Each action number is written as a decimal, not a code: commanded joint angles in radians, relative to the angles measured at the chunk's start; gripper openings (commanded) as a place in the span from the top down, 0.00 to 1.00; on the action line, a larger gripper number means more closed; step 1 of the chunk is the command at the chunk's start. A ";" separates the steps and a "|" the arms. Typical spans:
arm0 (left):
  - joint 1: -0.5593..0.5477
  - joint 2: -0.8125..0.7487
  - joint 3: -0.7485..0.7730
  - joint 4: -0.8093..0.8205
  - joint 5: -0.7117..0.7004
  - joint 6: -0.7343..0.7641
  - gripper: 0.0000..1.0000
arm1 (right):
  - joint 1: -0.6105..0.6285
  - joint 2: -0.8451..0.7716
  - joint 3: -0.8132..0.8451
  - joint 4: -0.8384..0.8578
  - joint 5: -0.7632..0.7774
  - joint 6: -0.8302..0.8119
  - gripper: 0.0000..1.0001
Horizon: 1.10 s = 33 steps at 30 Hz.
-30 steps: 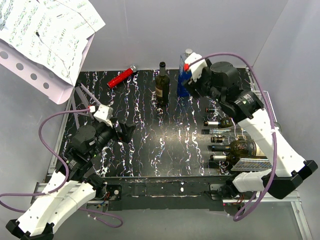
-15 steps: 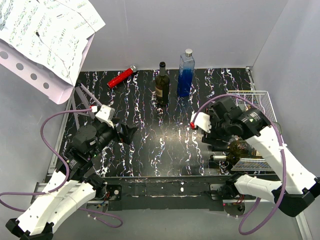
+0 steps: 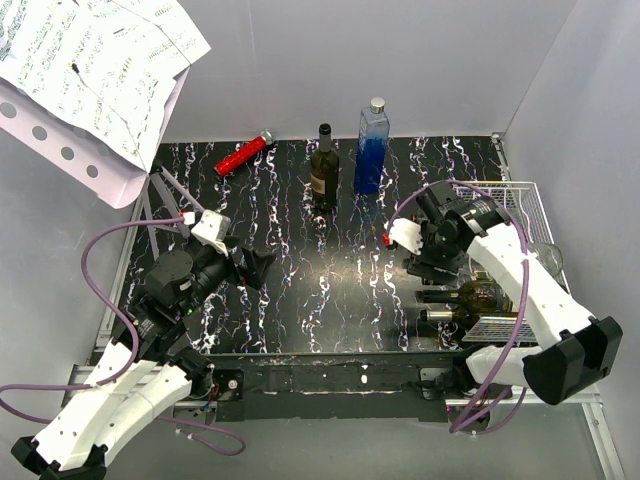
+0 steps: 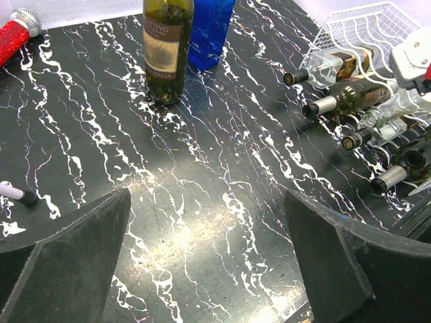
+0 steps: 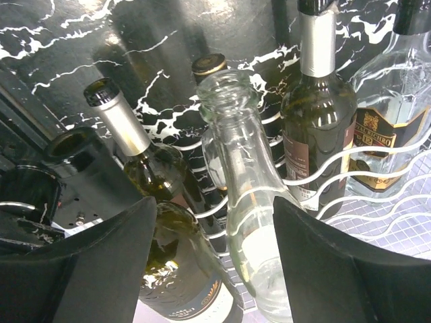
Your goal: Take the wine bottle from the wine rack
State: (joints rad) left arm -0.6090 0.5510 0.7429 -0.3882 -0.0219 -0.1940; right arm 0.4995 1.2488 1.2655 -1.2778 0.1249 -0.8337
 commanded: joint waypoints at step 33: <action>-0.020 0.017 -0.013 0.017 0.005 0.013 0.02 | -0.190 0.092 -0.216 0.294 0.068 -0.203 0.31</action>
State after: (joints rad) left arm -0.6243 0.5697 0.7322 -0.3866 -0.0177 -0.1928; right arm 0.3199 1.3441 1.0588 -1.0096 0.2062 -0.9749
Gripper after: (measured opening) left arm 0.981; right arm 0.712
